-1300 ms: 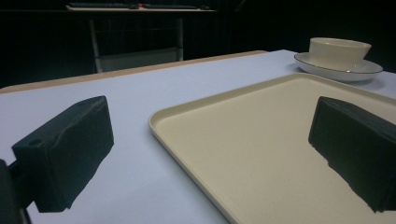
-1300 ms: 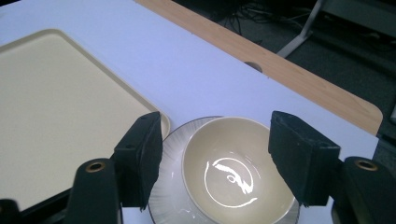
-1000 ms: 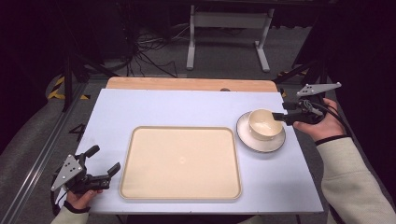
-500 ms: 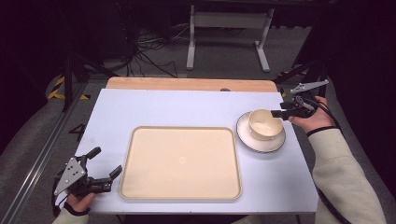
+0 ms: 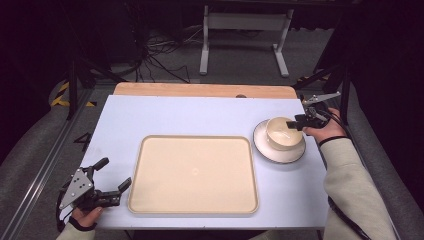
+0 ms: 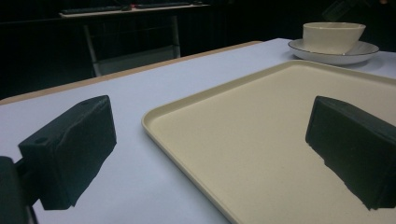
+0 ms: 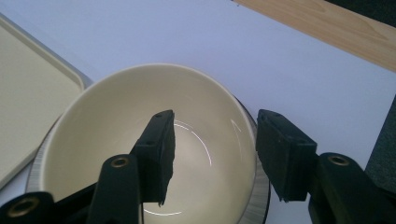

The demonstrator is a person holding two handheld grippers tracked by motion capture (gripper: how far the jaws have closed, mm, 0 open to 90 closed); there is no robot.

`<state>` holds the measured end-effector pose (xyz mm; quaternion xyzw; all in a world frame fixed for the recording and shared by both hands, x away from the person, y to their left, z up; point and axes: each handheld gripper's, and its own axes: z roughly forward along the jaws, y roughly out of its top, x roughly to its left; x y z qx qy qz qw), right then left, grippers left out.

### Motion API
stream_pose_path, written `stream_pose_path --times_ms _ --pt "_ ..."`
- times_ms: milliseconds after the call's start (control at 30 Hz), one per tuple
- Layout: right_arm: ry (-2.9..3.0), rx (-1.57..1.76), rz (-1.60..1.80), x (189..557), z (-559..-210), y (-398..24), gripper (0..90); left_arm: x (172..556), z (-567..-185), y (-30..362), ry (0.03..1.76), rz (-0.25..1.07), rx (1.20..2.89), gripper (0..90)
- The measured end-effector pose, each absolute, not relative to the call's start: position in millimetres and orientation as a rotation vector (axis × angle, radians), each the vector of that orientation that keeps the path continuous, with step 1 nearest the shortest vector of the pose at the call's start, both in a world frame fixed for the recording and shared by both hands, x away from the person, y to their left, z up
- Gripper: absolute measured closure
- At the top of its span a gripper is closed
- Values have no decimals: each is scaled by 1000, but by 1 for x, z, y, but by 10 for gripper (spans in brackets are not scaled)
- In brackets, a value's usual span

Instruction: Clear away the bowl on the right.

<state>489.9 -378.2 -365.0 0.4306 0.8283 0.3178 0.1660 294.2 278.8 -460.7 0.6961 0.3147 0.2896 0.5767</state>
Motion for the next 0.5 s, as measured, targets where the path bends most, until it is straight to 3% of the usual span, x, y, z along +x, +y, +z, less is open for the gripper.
stream_pose_path --times_ms 500 --pt "2361 1337 829 498 -392 -388 507 295 -461 278 740 683 1630 23"
